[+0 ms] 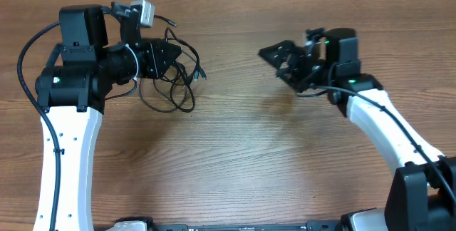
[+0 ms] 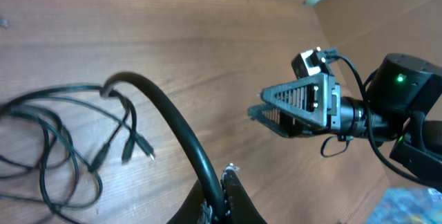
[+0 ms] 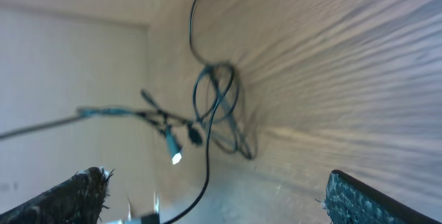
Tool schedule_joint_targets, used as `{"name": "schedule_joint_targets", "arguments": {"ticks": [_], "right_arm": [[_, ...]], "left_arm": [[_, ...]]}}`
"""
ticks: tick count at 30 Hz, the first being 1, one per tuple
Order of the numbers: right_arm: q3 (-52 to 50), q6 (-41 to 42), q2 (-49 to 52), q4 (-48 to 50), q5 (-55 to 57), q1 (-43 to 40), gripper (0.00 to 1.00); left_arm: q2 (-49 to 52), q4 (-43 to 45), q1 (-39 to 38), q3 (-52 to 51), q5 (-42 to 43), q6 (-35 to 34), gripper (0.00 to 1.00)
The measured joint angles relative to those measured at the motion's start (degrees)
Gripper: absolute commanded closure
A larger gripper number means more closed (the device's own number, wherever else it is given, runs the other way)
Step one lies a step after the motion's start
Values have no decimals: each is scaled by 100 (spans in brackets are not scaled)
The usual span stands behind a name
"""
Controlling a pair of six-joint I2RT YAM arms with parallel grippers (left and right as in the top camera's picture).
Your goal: Untangle cables
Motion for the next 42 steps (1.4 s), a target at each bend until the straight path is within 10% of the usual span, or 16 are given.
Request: {"name": "schedule_joint_targets", "arguments": {"ticks": [13, 42], "right_arm": [[72, 310, 0, -2426, 1679, 649, 0], [72, -153, 0, -2562, 2662, 1578, 0]], "left_arm": [[0, -745, 0, 2, -109, 2, 96], [0, -717, 0, 2, -682, 562, 96]]}}
